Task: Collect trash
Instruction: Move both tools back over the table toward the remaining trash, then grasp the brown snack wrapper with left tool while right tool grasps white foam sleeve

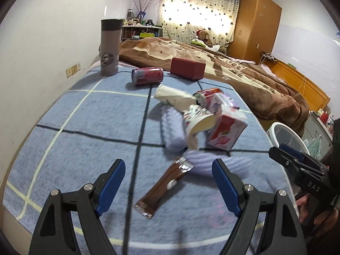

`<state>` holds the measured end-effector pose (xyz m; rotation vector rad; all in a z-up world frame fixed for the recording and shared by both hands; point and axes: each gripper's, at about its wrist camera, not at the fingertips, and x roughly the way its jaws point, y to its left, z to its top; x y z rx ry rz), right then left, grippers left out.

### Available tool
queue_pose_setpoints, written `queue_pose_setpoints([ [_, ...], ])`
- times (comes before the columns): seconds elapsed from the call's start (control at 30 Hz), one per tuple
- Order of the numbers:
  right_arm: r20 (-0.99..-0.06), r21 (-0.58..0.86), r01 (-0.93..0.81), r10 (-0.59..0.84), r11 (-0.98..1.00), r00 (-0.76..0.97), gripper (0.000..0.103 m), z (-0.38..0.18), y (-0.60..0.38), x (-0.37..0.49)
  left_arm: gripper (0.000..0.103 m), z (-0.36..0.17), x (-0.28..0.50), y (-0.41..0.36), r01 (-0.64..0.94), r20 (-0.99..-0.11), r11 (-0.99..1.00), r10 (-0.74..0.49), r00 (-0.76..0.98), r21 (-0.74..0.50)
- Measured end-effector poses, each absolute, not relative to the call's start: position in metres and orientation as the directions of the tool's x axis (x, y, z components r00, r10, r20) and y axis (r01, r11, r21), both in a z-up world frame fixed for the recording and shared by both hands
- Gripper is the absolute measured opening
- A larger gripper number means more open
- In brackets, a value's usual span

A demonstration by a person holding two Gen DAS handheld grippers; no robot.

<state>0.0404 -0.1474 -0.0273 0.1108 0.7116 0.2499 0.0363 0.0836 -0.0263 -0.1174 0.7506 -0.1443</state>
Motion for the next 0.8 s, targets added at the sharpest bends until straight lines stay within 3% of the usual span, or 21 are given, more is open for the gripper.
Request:
queue_pose_setpoints([
  [0.43,-0.657,0.064,-0.353,0.305,0.933,0.689,0.062,-0.034,-0.090,0.047,0.085,-0.053,0.038,0.098,0.162,-0.723,0.978,-0.204,0.660,-0.128],
  [0.8,-0.735,0.071,-0.401,0.320,0.913,0.598,0.062,-0.046,-0.081,0.056,0.085,-0.065,0.052,0.099,0.157,-0.754,0.981,-0.192,0.629,-0.119],
])
